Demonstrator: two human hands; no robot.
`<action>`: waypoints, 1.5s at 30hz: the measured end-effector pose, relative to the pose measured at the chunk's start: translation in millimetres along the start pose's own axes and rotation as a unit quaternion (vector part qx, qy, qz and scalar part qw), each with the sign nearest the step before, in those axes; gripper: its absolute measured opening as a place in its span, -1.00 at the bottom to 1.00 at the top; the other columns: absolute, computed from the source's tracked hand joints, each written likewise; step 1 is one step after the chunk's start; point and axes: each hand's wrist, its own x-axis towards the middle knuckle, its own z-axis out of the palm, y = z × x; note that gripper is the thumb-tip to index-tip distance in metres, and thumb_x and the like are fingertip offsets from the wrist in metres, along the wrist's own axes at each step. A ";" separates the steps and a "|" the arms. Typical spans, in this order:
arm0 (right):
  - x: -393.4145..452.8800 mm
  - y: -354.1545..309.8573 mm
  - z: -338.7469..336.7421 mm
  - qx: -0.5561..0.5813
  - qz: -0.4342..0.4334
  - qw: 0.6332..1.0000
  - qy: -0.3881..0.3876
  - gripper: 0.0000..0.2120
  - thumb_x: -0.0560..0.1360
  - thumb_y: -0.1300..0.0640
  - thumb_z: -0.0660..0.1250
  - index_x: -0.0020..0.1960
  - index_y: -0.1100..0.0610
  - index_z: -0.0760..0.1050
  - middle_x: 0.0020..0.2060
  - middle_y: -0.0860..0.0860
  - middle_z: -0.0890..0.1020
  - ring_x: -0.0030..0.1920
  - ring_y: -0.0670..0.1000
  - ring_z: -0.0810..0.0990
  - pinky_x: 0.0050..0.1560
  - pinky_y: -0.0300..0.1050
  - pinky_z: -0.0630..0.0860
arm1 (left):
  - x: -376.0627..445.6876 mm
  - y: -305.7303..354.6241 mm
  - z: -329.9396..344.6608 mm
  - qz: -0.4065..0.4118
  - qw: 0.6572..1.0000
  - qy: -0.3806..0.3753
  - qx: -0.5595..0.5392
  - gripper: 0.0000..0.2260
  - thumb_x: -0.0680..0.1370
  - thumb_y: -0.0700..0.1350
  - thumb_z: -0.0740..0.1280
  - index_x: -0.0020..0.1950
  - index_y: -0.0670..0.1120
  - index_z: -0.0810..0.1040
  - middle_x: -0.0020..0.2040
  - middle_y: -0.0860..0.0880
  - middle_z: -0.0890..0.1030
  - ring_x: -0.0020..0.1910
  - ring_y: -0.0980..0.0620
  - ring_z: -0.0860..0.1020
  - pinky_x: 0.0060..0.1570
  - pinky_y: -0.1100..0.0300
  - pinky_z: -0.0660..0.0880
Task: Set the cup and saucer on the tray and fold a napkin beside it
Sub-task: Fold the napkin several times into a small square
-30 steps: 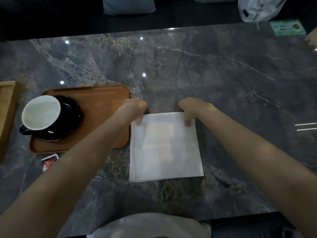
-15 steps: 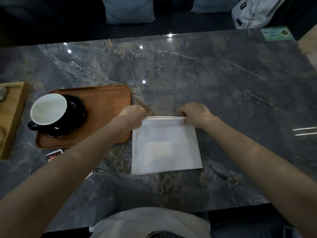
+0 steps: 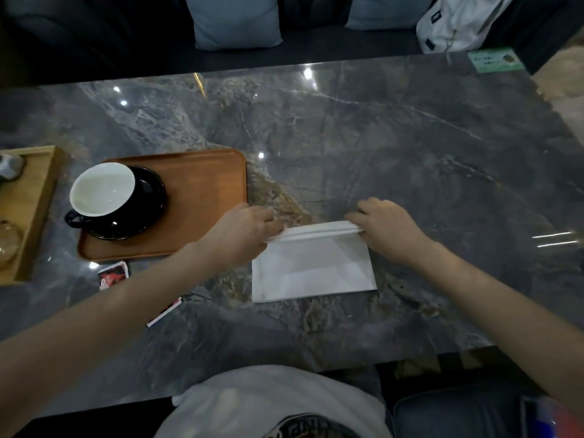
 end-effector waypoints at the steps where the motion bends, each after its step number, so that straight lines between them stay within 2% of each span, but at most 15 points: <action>1: -6.2 -3.0 2.5 -0.017 -0.001 1.000 0.006 -0.75 0.22 0.23 0.36 -0.10 0.22 0.61 -0.30 0.13 0.58 -0.30 0.17 0.58 -0.39 -0.11 0.46 | -4.6 4.8 2.1 0.008 1.000 -0.003 0.005 -0.66 0.08 -0.32 0.52 -0.20 -0.09 0.63 -0.36 -0.02 0.58 -0.41 -0.03 0.57 -0.44 0.22 0.45; 6: -43.4 -20.0 20.5 -0.051 -0.014 0.998 0.038 -0.56 0.36 0.17 0.12 0.15 0.27 0.54 -0.01 0.16 0.65 -0.04 0.17 0.63 -0.04 -0.05 0.29 | -28.8 23.2 20.2 0.034 0.999 -0.035 0.024 -0.63 0.10 -0.18 0.54 -0.12 -0.06 0.62 -0.31 0.00 0.57 -0.35 -0.01 0.57 -0.37 0.19 0.40; 9: -61.3 -30.3 31.2 -0.037 -0.001 0.999 0.001 -0.51 0.35 0.18 0.07 0.20 0.25 0.53 0.11 0.16 0.64 0.09 0.15 0.63 0.14 -0.03 0.28 | -41.6 31.0 34.4 0.053 0.998 -0.014 0.026 -0.71 0.22 -0.19 0.32 -0.08 -0.07 0.59 -0.31 -0.02 0.56 -0.37 -0.03 0.54 -0.26 0.20 0.24; 11: -70.1 -35.7 40.3 -0.024 0.009 0.999 -0.022 -0.49 0.34 0.21 0.05 0.22 0.22 0.52 0.14 0.14 0.63 0.13 0.12 0.62 0.21 0.02 0.36 | -48.7 34.8 44.1 0.069 0.997 -0.018 0.042 -0.72 0.28 -0.18 0.22 -0.04 -0.06 0.52 -0.29 -0.02 0.55 -0.36 -0.02 0.51 -0.24 0.19 0.32; 15: -81.3 -41.1 56.3 -0.006 0.020 0.999 -0.031 -0.45 0.34 0.27 0.04 0.30 0.21 0.44 0.21 0.13 0.59 0.20 0.11 0.58 0.25 0.02 0.32 | -54.7 34.1 59.0 0.092 0.992 -0.070 0.059 -0.74 0.24 -0.19 0.45 -0.10 -0.06 0.58 -0.28 -0.03 0.55 -0.34 -0.02 0.51 -0.36 0.16 0.49; 19: -88.7 -39.3 64.0 -0.005 0.012 1.000 -0.010 -0.46 0.38 0.30 0.04 0.37 0.20 0.26 0.27 0.13 0.54 0.26 0.12 0.53 0.29 0.02 0.23 | -54.9 32.5 62.6 0.086 0.992 -0.071 0.056 -0.81 0.36 -0.17 0.21 -0.13 -0.06 0.58 -0.29 -0.02 0.53 -0.34 -0.01 0.49 -0.38 0.16 0.46; 23: -90.6 -39.3 70.2 -0.014 0.002 1.000 0.006 -0.48 0.39 0.29 0.04 0.36 0.21 0.25 0.27 0.12 0.54 0.26 0.11 0.53 0.30 0.03 0.22 | -59.7 32.3 67.5 0.090 0.994 -0.046 0.041 -0.82 0.40 -0.19 0.19 -0.14 -0.08 0.58 -0.28 -0.03 0.54 -0.33 0.00 0.47 -0.38 0.13 0.46; 27: -89.7 -42.8 71.9 0.025 0.018 0.999 0.011 -0.47 0.37 0.28 0.05 0.33 0.21 0.36 0.25 0.13 0.56 0.23 0.11 0.56 0.27 0.03 0.25 | -60.1 34.4 65.7 0.076 0.994 -0.079 0.026 -0.83 0.37 -0.17 0.19 -0.17 -0.08 0.56 -0.27 -0.04 0.54 -0.30 -0.01 0.45 -0.36 0.09 0.48; 30: -87.7 -41.5 64.0 0.037 0.019 0.999 0.011 -0.49 0.37 0.11 0.07 0.26 0.20 0.50 0.21 0.12 0.59 0.21 0.09 0.58 0.26 0.02 0.22 | -55.4 37.7 53.9 0.040 0.988 -0.145 -0.023 -0.75 0.27 -0.05 0.13 -0.24 -0.06 0.58 -0.33 -0.01 0.54 -0.34 -0.01 0.51 -0.41 0.15 0.49; 33: -73.8 -45.6 51.2 0.096 0.048 0.994 0.021 -0.53 0.38 0.04 0.08 0.08 0.21 0.60 0.06 0.14 0.67 0.06 0.11 0.64 0.18 -0.04 0.26 | -42.2 40.3 47.4 -0.013 0.986 -0.157 -0.063 -0.69 0.31 0.03 0.11 -0.30 -0.07 0.60 -0.37 -0.03 0.57 -0.37 -0.04 0.56 -0.40 0.15 0.50; 36: -49.6 -62.8 39.5 0.197 0.146 0.967 0.073 -0.57 0.45 0.06 0.02 -0.01 0.22 0.61 -0.08 0.13 0.69 -0.07 0.15 0.65 0.09 -0.05 0.39 | -20.3 53.6 52.8 -0.060 0.993 -0.082 -0.056 -0.67 0.38 -0.04 0.10 -0.16 -0.13 0.62 -0.24 -0.09 0.62 -0.27 -0.10 0.60 -0.34 0.15 0.55; 39: -24.5 -92.7 30.5 0.363 0.183 0.910 0.082 -0.53 0.56 0.06 -0.04 0.28 0.26 0.45 0.24 0.17 0.55 0.26 0.12 0.49 0.32 -0.19 0.24 | -0.2 76.6 69.1 -0.115 0.992 -0.027 -0.055 -0.57 0.44 -0.05 0.08 0.15 -0.21 0.57 0.12 -0.17 0.62 0.09 -0.13 0.60 0.02 0.05 0.56; 41: -10.9 -113.1 29.7 0.466 0.183 0.865 0.044 -0.52 0.59 0.02 -0.07 0.43 0.19 0.26 0.45 0.09 0.31 0.46 0.00 0.21 0.47 -0.21 0.04 | 8.8 93.1 78.2 -0.139 0.986 -0.041 -0.083 -0.50 0.49 -0.03 0.05 0.35 -0.24 0.39 0.36 -0.22 0.43 0.36 -0.16 0.38 0.34 -0.05 0.29; 43: -2.8 -125.7 36.8 0.462 0.185 0.867 0.023 -0.48 0.58 -0.02 -0.12 0.49 0.12 0.12 0.52 0.02 0.13 0.51 -0.07 0.02 0.51 -0.14 -0.07 | 14.5 102.0 85.7 -0.183 0.974 -0.086 -0.103 -0.47 0.54 -0.04 -0.01 0.47 -0.26 0.15 0.49 -0.22 0.21 0.48 -0.16 0.15 0.46 -0.02 -0.02; 45: -1.5 -127.6 49.9 0.390 0.181 0.903 0.017 -0.48 0.59 -0.04 -0.19 0.51 0.09 0.02 0.53 0.00 0.05 0.52 -0.09 -0.06 0.52 -0.12 -0.11 | 15.2 107.0 91.5 -0.193 0.974 -0.103 -0.058 -0.45 0.53 0.00 -0.11 0.49 -0.20 0.08 0.50 -0.18 0.19 0.49 -0.14 0.14 0.44 -0.03 -0.05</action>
